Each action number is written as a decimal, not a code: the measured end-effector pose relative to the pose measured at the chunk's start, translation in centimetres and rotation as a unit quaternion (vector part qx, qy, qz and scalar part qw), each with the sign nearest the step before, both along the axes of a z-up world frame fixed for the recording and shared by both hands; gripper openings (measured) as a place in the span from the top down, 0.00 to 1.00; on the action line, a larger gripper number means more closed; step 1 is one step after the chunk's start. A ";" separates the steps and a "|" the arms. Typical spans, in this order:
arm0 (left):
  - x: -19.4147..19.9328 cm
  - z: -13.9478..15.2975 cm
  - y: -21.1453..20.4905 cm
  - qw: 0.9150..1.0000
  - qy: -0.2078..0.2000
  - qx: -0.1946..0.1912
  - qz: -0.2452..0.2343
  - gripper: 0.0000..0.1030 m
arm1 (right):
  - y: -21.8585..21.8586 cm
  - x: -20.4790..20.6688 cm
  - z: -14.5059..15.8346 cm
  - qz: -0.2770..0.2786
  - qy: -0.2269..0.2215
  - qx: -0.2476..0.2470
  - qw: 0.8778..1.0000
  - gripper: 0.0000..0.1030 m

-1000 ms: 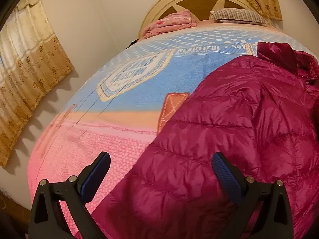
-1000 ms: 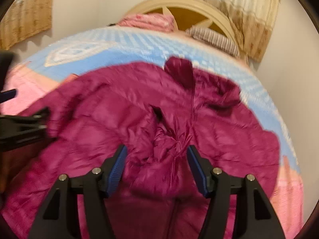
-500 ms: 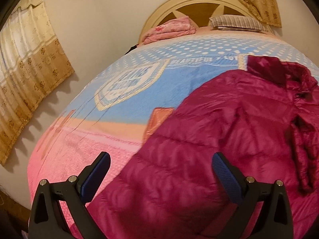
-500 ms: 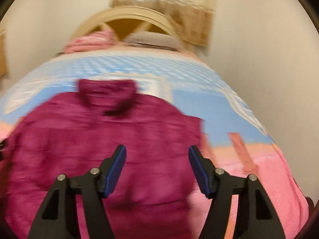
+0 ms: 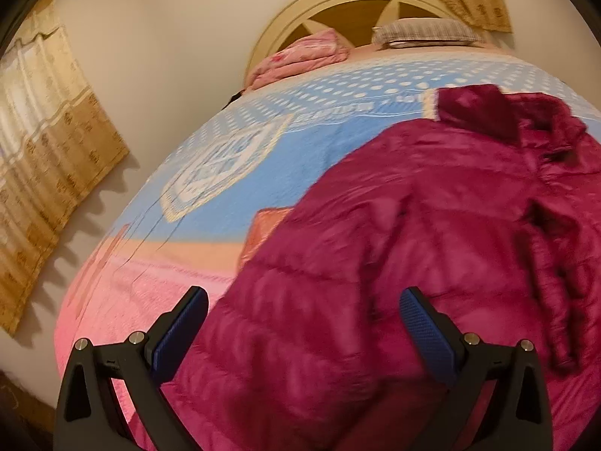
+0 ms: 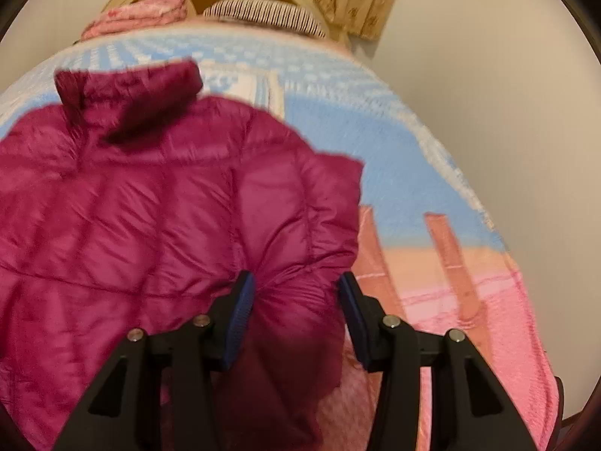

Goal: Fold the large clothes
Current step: 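Carry the held sleeve across the jacket body with the right tool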

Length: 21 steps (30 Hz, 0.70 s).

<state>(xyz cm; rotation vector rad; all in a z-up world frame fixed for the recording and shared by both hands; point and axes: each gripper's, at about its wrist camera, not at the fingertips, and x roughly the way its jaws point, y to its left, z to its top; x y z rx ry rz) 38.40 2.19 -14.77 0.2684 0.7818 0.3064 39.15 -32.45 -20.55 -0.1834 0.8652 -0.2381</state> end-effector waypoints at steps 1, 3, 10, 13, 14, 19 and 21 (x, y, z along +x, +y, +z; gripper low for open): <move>-0.2 -0.1 0.5 1.000 -0.002 0.004 0.005 0.01 | 0.8 -0.7 0.9 0.005 -0.015 -0.003 1.000 0.51; -0.3 -0.3 1.2 1.000 -0.001 0.013 0.013 0.01 | 4.1 -2.1 2.7 0.040 -0.037 -0.007 0.998 0.48; -1.1 -0.2 2.0 1.000 0.007 -0.004 0.012 0.01 | 15.0 -3.3 2.0 0.160 -0.043 -0.005 0.986 0.46; -1.6 -0.3 2.1 1.000 0.010 -0.011 0.003 0.01 | 17.2 -1.9 -1.6 0.171 -0.007 -0.030 0.985 0.47; -1.7 -0.4 2.1 1.000 0.011 -0.013 0.001 0.01 | 17.5 -1.9 -2.4 0.169 -0.004 -0.039 0.985 0.47; -2.4 -0.5 2.9 1.000 0.016 -0.011 -0.008 0.01 | 17.7 -2.5 -3.1 0.169 -0.019 -0.072 0.983 0.47; -3.3 -0.1 3.8 1.000 0.012 -0.002 0.000 0.01 | 17.5 -2.4 -2.9 0.169 -0.018 -0.069 0.983 0.46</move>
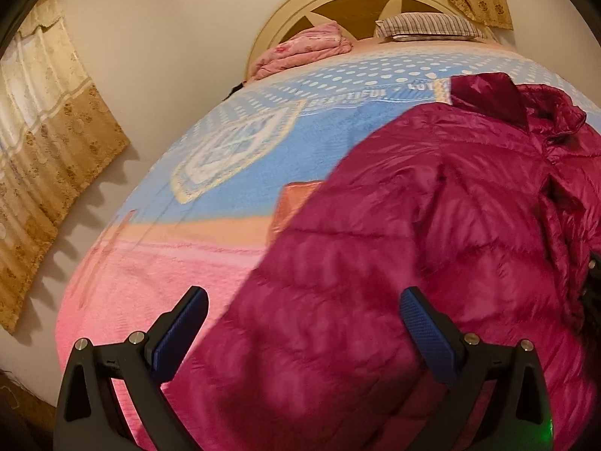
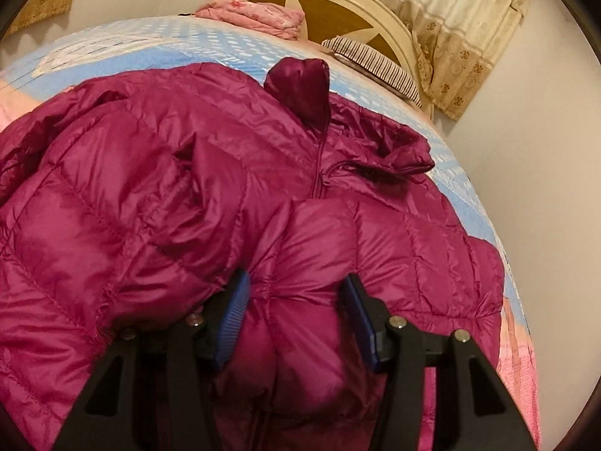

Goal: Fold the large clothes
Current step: 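Carry the held sleeve across the jacket body with the right tool, then open the right tool to lay the sleeve on the jacket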

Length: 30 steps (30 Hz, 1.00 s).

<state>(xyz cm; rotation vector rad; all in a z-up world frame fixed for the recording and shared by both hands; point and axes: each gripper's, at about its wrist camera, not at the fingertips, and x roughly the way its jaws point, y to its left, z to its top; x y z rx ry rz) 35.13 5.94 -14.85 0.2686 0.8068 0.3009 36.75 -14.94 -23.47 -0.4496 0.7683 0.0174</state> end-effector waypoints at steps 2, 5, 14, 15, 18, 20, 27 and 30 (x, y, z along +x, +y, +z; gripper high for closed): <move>-1.0 0.3 1.5 1.000 -0.004 0.006 0.009 0.01 | -0.2 -0.4 0.3 -0.001 0.001 0.009 1.000 0.46; -2.8 0.4 5.1 0.999 0.000 0.021 0.043 0.01 | -0.1 -0.7 1.0 -0.001 0.000 0.022 1.000 0.44; -6.8 -1.9 13.3 0.991 0.040 -0.030 0.127 0.01 | -3.1 -4.2 3.6 -0.020 -0.044 0.074 0.996 0.18; -6.9 -2.3 13.1 0.991 0.045 -0.041 0.123 0.01 | -3.5 -3.9 3.3 -0.029 -0.039 0.069 0.996 0.17; -6.9 -2.9 12.1 0.991 0.046 -0.063 0.108 0.01 | -4.4 -2.4 0.4 -0.037 0.011 0.055 0.998 0.15; -6.9 -2.8 11.2 0.992 0.042 -0.074 0.095 0.01 | -5.0 -2.7 1.0 -0.036 0.007 0.074 0.997 0.15; -6.3 -2.6 9.8 0.993 0.058 -0.083 0.062 0.96 | -6.0 -4.5 3.6 -0.030 -0.030 0.067 0.997 0.15; -6.5 -1.9 10.0 0.995 0.046 -0.069 0.062 0.99 | -7.7 -4.9 4.4 -0.037 -0.031 0.088 0.995 0.15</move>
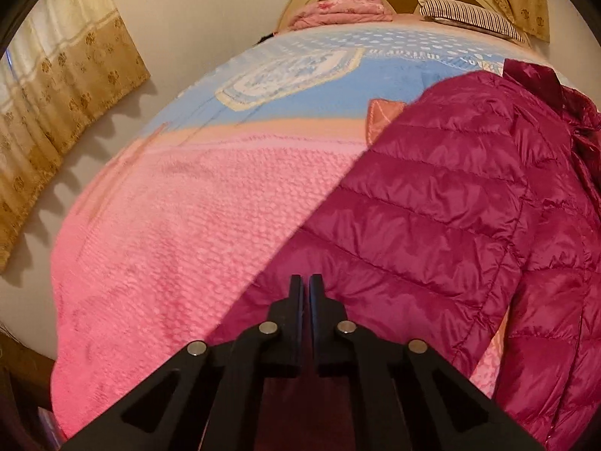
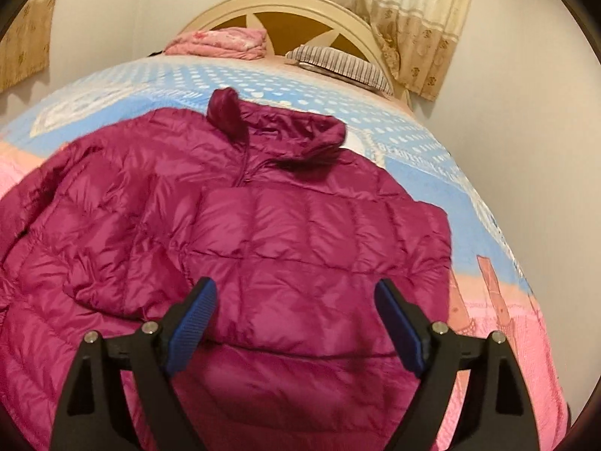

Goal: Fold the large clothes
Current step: 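Open the right tool to lay the sleeve on the jacket, then grasp the other sleeve cuff with the left tool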

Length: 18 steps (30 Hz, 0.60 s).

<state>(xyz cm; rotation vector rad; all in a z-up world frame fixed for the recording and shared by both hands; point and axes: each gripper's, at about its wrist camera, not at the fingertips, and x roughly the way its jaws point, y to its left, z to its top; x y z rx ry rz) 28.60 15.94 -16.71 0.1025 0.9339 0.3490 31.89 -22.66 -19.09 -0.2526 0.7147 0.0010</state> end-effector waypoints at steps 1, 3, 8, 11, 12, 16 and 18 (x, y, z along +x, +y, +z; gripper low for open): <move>-0.1 0.5 0.2 1.000 -0.009 0.004 -0.001 0.99 | -0.3 0.0 0.1 -0.002 -0.001 0.004 1.000 0.15; -0.7 1.4 0.3 1.000 -0.024 0.021 0.001 0.99 | -1.4 -0.4 0.3 -0.007 -0.003 0.017 1.000 0.15; -1.4 2.6 1.3 0.999 -0.034 0.033 0.018 0.98 | -2.1 -1.3 0.2 -0.009 -0.008 0.030 0.999 0.15; -2.2 2.4 1.9 0.999 -0.040 -0.026 0.014 0.98 | -1.5 -1.7 -0.4 0.000 -0.005 0.033 0.999 0.15; -2.4 2.4 2.1 0.998 -0.044 -0.037 0.017 0.98 | -1.5 -2.1 -0.5 0.004 -0.004 0.034 0.999 0.15; -3.5 2.3 2.9 0.994 -0.050 -0.095 0.020 0.98 | -0.4 -2.8 -1.6 0.022 0.001 0.024 0.999 0.15; -4.0 2.3 2.6 0.994 -0.052 -0.091 0.022 0.97 | -0.2 -3.0 -2.1 0.024 0.003 0.020 0.999 0.15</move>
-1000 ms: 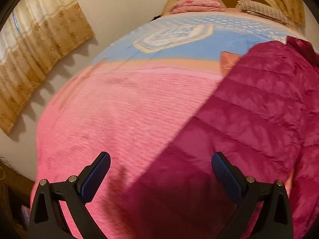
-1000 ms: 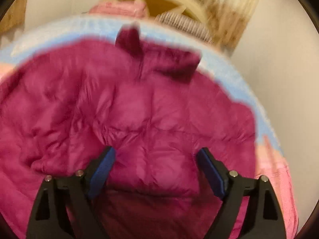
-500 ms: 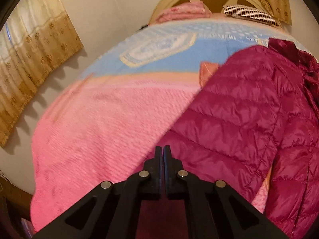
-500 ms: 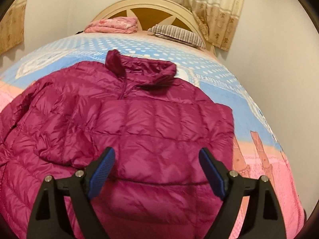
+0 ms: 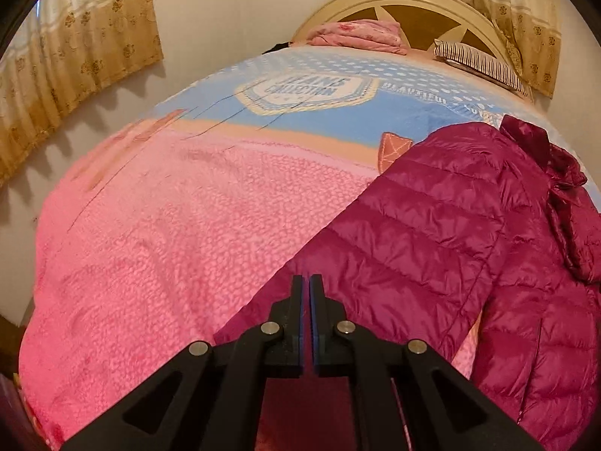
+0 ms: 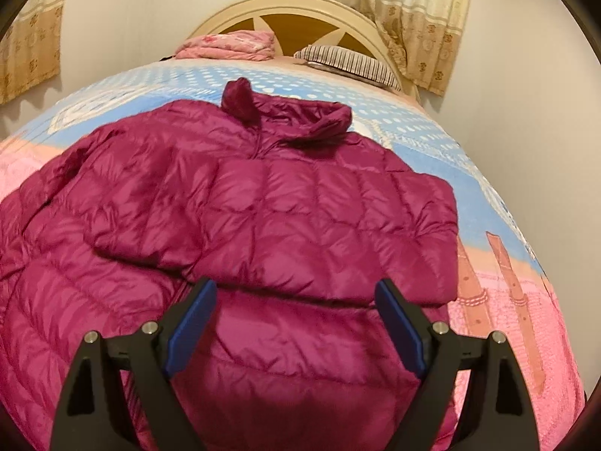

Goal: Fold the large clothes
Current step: 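Grasp the other sleeve cuff with the left tool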

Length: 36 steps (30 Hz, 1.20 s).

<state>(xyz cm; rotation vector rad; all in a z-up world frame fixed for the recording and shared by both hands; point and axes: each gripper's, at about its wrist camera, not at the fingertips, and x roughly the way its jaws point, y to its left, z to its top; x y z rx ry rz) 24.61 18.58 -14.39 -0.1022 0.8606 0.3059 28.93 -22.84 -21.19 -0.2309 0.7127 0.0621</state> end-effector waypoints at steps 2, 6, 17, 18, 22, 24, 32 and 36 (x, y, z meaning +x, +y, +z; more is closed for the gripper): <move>-0.4 -0.4 -0.5 1.000 0.009 0.003 -0.003 0.94 | 0.0 0.0 -0.5 -0.001 0.005 0.002 1.000 0.15; -0.8 -1.2 -0.6 1.000 0.009 -0.001 0.008 0.27 | 0.1 0.3 -1.0 -0.004 0.013 0.002 1.000 0.15; -1.0 -3.4 -1.1 0.999 0.032 0.011 0.018 0.24 | 0.3 0.4 -1.7 0.003 0.024 0.002 1.000 0.15; -1.1 -3.3 -1.3 0.999 0.028 0.016 0.014 0.44 | 0.4 0.5 -1.7 0.004 0.025 0.001 1.000 0.15; -1.2 -2.3 -2.2 0.999 0.019 0.039 -0.016 0.82 | 0.3 0.2 -1.5 0.008 0.021 0.004 1.000 0.15; -1.4 -1.4 -2.4 0.998 0.010 0.052 -0.024 0.85 | 0.3 0.0 -1.2 0.009 0.016 0.005 1.000 0.15; -1.4 5.4 -3.7 0.990 -0.058 0.121 -0.036 0.87 | -1.6 0.0 0.7 -0.007 0.003 -0.004 1.000 0.15; -0.2 8.8 -5.9 0.985 -0.089 0.134 -0.054 0.87 | -3.4 0.2 2.2 -0.024 -0.011 -0.002 1.000 0.15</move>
